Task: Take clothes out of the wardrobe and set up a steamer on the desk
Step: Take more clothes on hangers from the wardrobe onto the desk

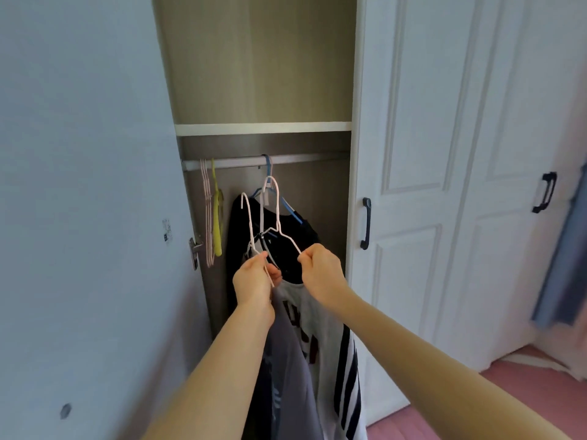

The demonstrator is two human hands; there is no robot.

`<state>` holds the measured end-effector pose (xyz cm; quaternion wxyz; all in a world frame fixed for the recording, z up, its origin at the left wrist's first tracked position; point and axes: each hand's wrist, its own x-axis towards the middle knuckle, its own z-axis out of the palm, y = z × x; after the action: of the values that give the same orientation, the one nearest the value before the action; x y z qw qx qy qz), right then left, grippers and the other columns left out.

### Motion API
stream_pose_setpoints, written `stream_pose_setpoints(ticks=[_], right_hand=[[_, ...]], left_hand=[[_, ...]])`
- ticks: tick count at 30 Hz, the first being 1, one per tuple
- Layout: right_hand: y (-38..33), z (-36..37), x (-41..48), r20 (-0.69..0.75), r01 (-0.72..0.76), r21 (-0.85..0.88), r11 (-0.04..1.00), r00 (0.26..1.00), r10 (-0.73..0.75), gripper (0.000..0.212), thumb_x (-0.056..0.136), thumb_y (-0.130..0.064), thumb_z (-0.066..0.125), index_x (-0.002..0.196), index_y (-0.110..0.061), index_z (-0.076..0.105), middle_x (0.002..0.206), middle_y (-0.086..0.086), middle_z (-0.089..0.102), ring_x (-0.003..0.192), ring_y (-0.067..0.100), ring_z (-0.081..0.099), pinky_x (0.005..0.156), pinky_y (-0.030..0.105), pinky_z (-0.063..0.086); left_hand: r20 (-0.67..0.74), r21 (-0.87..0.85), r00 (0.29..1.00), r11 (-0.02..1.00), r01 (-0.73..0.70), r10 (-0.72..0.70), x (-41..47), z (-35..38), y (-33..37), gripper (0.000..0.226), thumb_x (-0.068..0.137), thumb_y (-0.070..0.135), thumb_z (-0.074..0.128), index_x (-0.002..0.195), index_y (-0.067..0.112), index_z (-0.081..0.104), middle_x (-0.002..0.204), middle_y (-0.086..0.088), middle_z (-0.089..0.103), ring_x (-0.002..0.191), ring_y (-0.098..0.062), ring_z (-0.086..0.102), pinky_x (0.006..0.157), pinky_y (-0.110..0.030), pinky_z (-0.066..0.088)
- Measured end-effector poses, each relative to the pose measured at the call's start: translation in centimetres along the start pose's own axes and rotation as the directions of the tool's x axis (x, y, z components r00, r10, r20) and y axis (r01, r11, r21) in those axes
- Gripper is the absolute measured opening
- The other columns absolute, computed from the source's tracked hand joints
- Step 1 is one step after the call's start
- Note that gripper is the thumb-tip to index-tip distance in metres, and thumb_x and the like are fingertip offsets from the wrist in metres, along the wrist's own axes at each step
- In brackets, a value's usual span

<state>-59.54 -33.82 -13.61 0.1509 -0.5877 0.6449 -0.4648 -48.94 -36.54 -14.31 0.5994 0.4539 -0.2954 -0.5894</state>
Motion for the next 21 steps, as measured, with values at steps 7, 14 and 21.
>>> stream_pose_setpoints(ticks=[7,14,21], right_hand=[[-1.3,-3.2,-11.2,-0.065,-0.037,-0.008,0.999,0.997,0.036,0.018,0.100,-0.016,0.039,0.091,-0.014,0.054,0.076,0.002,0.056,0.062,0.011,0.049,0.056,0.022,0.043],[-3.5,-6.2,-22.0,-0.112,-0.085,-0.035,0.996,0.990,0.081,0.016,0.100,-0.017,0.040,0.093,-0.015,0.055,0.079,-0.002,0.056,0.066,0.007,0.051,0.055,0.015,0.039],[-6.6,-8.2,-33.3,-0.138,-0.119,-0.039,0.992,0.984,0.112,0.015,0.099,-0.018,0.042,0.098,-0.016,0.057,0.084,-0.002,0.058,0.069,0.007,0.052,0.054,0.012,0.038]], left_hand=[[0.069,0.036,0.995,0.997,-0.070,0.067,-10.6,-3.7,-2.2,0.019,0.097,0.017,0.049,0.098,0.013,0.067,0.066,-0.002,0.060,0.068,-0.015,0.059,0.072,-0.030,0.052],[0.259,0.131,0.966,0.990,-0.045,0.009,-20.8,-9.3,-3.0,0.017,0.098,0.016,0.048,0.099,0.012,0.065,0.091,-0.004,0.072,0.071,-0.012,0.063,0.072,-0.028,0.055],[0.411,0.181,0.912,0.980,-0.087,0.005,-30.1,-15.3,-3.6,0.019,0.098,0.021,0.050,0.107,0.009,0.063,0.095,0.002,0.075,0.078,-0.014,0.065,0.072,-0.026,0.057]])
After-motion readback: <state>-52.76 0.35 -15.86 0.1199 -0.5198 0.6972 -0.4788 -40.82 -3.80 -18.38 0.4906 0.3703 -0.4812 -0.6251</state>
